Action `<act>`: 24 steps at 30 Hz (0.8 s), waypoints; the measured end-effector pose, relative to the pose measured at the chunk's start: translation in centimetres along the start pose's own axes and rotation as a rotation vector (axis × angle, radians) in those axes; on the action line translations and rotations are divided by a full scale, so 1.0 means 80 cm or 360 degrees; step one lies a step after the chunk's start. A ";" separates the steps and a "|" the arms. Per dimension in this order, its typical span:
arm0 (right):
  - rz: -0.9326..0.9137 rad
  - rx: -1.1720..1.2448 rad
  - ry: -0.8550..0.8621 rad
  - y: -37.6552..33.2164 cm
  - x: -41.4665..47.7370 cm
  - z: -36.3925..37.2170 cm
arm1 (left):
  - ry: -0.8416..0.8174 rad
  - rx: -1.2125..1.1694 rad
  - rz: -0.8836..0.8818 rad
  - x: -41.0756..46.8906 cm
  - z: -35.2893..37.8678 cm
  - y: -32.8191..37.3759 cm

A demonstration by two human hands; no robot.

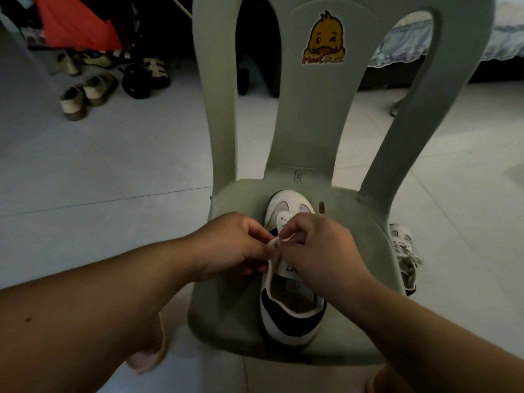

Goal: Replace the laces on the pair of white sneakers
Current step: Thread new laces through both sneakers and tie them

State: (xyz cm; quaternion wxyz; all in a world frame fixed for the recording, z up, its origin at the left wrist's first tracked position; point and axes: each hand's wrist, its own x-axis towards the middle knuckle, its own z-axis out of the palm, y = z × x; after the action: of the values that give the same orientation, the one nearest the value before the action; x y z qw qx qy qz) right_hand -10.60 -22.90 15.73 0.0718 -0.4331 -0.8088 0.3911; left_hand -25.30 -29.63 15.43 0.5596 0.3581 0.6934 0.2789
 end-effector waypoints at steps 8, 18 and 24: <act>-0.0123 0.0004 -0.0085 0.004 0.004 0.001 | 0.0069 -0.0135 -0.0021 0.001 0.004 0.001; -0.0049 -0.0446 -0.0167 0.009 -0.002 0.003 | 0.0339 -0.0548 0.0167 -0.006 -0.020 -0.008; -0.0081 -0.0497 -0.0110 0.011 0.003 0.014 | 0.0311 0.0140 0.0319 -0.008 -0.012 -0.018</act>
State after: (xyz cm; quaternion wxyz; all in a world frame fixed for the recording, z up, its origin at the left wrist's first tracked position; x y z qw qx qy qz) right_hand -10.72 -23.07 14.29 -0.0143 -0.4046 -0.8726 0.2734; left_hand -26.43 -30.97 14.83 0.4426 0.4209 0.7168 0.3363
